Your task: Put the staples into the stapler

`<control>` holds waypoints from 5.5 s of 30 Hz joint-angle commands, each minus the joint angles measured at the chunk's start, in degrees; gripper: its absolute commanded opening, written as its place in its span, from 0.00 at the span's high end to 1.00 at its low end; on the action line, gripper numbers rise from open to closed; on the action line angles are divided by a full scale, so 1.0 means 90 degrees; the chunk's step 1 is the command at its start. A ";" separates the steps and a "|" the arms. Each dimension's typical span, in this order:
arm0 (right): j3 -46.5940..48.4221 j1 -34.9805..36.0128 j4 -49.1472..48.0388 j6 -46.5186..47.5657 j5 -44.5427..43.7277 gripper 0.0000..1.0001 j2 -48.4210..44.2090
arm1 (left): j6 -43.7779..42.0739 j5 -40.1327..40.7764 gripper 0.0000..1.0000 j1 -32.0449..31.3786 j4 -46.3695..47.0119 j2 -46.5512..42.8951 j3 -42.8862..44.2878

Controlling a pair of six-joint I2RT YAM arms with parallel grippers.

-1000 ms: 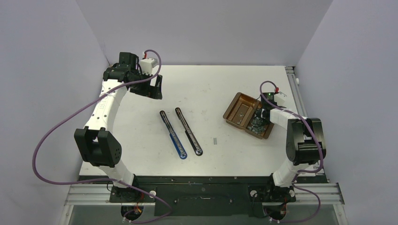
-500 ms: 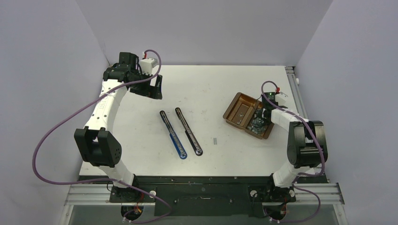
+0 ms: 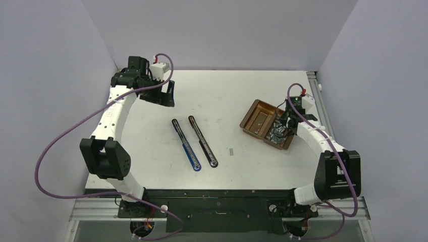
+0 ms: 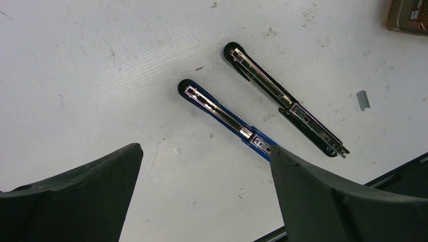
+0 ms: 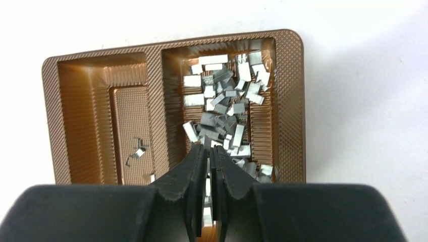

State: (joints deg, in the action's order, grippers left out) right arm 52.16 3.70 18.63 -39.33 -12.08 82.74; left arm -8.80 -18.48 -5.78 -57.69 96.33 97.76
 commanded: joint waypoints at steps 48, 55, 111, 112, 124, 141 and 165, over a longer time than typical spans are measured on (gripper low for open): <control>0.1626 0.3788 -0.0018 -0.0356 0.0441 0.69 0.1410 | 0.0099 -0.0068 0.04 0.0095 0.0248 -0.0331 -0.0051; 0.1564 0.2427 0.0658 -0.0237 0.0211 0.56 0.0443 | 0.0099 -0.0099 0.04 0.0095 0.0214 -0.0313 -0.0021; 0.0012 -0.0194 -0.0214 -0.0300 0.0214 0.73 0.1528 | 0.0050 -0.0090 0.04 0.0095 -0.0016 -0.0118 0.0352; 0.0023 -0.0192 -0.0211 -0.0286 0.0225 0.75 0.1512 | 0.0050 -0.0081 0.04 0.0095 -0.0014 -0.0118 0.0350; -0.0023 -0.0185 -0.0111 -0.0150 0.0256 0.88 0.0996 | 0.0079 -0.0136 0.04 0.0095 0.0004 -0.0128 0.0325; 0.0135 0.0047 0.0242 -0.0021 0.0094 0.76 0.0312 | 0.0079 -0.0167 0.04 0.0095 0.0051 -0.0223 0.0233; 0.0614 -0.0094 0.0047 0.0026 -0.0031 0.64 0.1586 | 0.0069 -0.0110 0.04 0.0095 0.0082 -0.0196 0.0172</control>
State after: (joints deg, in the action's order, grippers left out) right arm 56.69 3.73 20.18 -39.27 -10.59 96.64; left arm -8.14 -18.70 -5.41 -57.69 95.68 98.52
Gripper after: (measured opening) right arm 0.380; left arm 0.963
